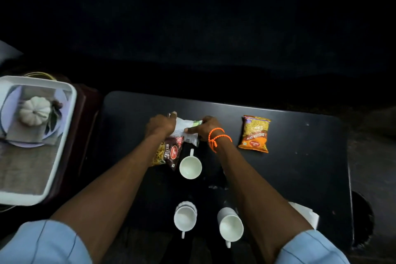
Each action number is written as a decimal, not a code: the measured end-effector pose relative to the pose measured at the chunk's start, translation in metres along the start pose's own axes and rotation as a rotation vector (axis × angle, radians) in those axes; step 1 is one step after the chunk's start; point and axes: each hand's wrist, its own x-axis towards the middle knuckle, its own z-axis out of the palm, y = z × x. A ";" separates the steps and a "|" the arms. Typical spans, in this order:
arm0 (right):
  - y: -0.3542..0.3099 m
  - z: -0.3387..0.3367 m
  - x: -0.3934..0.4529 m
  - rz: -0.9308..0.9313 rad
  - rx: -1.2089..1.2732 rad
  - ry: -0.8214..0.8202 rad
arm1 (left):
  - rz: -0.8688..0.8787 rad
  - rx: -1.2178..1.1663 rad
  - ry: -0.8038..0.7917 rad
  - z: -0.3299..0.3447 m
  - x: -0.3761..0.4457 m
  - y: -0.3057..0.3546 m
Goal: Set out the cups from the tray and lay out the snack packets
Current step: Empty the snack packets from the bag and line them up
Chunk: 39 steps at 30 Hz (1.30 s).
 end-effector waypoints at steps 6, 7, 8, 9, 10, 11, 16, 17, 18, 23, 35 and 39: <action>-0.010 -0.001 -0.014 -0.265 0.172 0.216 | 0.133 -0.258 -0.049 0.002 -0.006 0.025; -0.008 -0.005 -0.017 -0.386 0.094 0.314 | 0.170 -0.337 -0.080 0.003 -0.008 0.031; -0.006 -0.010 -0.021 -0.506 -0.012 0.408 | 0.192 -0.457 -0.122 0.005 -0.011 0.037; -0.002 -0.014 -0.026 -0.619 -0.155 0.487 | 0.197 -0.591 -0.167 0.006 -0.013 0.043; 0.003 -0.017 -0.031 -0.717 -0.327 0.538 | 0.195 -0.685 -0.205 0.008 -0.017 0.047; 0.008 -0.019 -0.036 -0.795 -0.506 0.558 | 0.194 -0.709 -0.226 0.010 -0.019 0.051; 0.027 -0.030 -0.040 -0.587 -0.853 0.132 | 0.242 -0.348 -0.106 0.027 -0.024 0.045; 0.028 -0.033 -0.039 -0.531 -0.831 0.095 | 0.243 -0.328 -0.110 0.029 -0.023 0.042; 0.030 -0.037 -0.037 -0.514 -0.794 0.124 | 0.249 -0.317 -0.120 0.030 -0.022 0.041; 0.036 -0.051 -0.029 -0.519 -0.740 0.309 | 0.397 -0.349 -0.179 0.041 -0.027 0.047; 0.040 -0.053 -0.011 -0.609 -0.805 0.283 | 0.532 -0.218 -0.059 0.064 -0.032 0.049; 0.039 -0.052 -0.004 -0.678 -0.783 0.233 | 0.515 -0.302 -0.006 0.065 -0.031 0.044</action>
